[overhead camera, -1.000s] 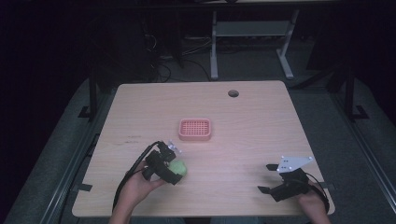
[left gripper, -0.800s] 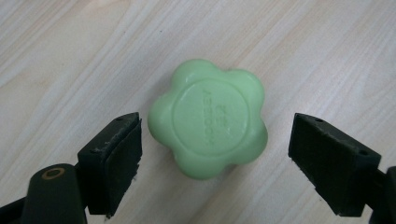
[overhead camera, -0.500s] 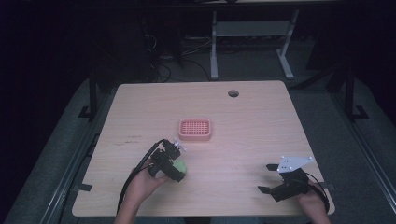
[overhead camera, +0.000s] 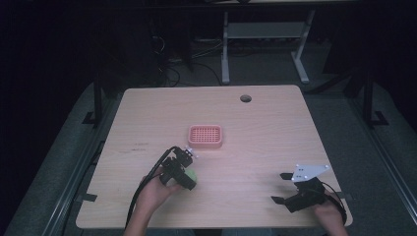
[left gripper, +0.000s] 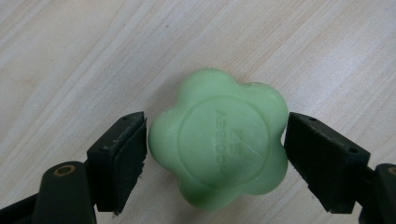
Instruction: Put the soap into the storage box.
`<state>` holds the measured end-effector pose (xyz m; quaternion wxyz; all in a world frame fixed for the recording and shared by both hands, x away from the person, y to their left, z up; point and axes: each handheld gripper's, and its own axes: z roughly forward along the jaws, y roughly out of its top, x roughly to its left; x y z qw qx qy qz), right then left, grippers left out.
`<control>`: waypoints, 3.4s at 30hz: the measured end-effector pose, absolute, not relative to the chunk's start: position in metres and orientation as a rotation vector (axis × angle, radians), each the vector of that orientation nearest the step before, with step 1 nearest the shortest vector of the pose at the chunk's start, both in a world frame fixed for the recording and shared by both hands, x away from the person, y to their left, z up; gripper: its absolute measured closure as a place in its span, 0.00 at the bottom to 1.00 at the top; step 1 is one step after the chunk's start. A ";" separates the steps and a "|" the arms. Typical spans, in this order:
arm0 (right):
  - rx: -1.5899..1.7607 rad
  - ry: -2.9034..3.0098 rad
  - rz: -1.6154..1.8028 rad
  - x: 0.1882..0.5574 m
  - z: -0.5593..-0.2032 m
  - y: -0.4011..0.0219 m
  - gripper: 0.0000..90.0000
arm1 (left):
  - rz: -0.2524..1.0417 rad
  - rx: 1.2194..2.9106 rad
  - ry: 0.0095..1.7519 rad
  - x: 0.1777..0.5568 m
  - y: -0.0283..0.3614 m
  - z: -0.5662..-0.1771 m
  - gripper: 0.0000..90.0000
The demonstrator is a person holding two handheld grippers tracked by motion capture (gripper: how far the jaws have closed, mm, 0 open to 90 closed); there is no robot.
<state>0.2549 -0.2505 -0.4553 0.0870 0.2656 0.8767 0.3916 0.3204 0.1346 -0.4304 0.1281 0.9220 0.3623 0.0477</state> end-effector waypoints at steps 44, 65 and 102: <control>0.796 2.606 1.166 0.255 -0.454 -0.251 0.15 | 0.063 2.698 1.069 0.326 0.133 -0.439 0.30; 0.784 2.606 1.171 0.255 -0.455 -0.251 0.15 | 0.077 2.663 1.080 0.338 0.134 -0.422 0.30; 0.788 2.605 1.180 0.255 -0.454 -0.251 0.15 | 0.094 2.565 1.123 0.379 0.129 -0.400 0.30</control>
